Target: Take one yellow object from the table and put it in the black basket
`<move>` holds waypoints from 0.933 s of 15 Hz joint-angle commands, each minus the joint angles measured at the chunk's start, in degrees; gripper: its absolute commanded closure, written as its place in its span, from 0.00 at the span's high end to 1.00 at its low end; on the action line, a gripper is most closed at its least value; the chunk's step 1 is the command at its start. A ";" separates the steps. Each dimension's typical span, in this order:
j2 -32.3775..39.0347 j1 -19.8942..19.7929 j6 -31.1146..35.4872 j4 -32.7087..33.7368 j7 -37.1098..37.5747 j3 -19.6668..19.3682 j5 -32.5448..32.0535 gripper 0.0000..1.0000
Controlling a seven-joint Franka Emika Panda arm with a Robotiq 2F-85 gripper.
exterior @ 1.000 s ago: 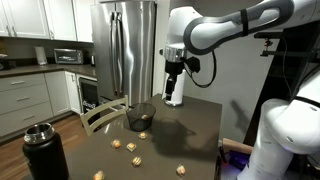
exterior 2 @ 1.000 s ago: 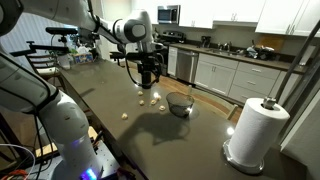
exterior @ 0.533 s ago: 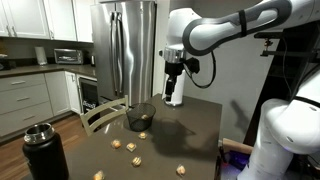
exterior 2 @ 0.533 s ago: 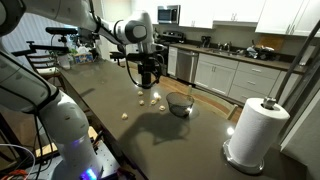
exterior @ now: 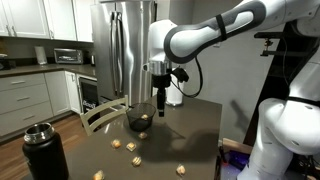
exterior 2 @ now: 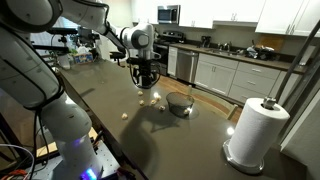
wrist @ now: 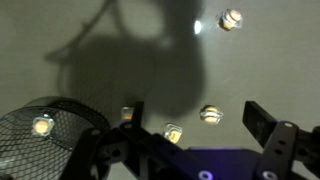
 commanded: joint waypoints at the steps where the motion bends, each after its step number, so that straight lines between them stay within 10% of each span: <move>1: 6.70 2.23 -4.60 5.54 -5.62 1.30 3.48 1.00; 14: 20.26 1.85 3.72 8.53 -22.90 4.44 4.04 1.00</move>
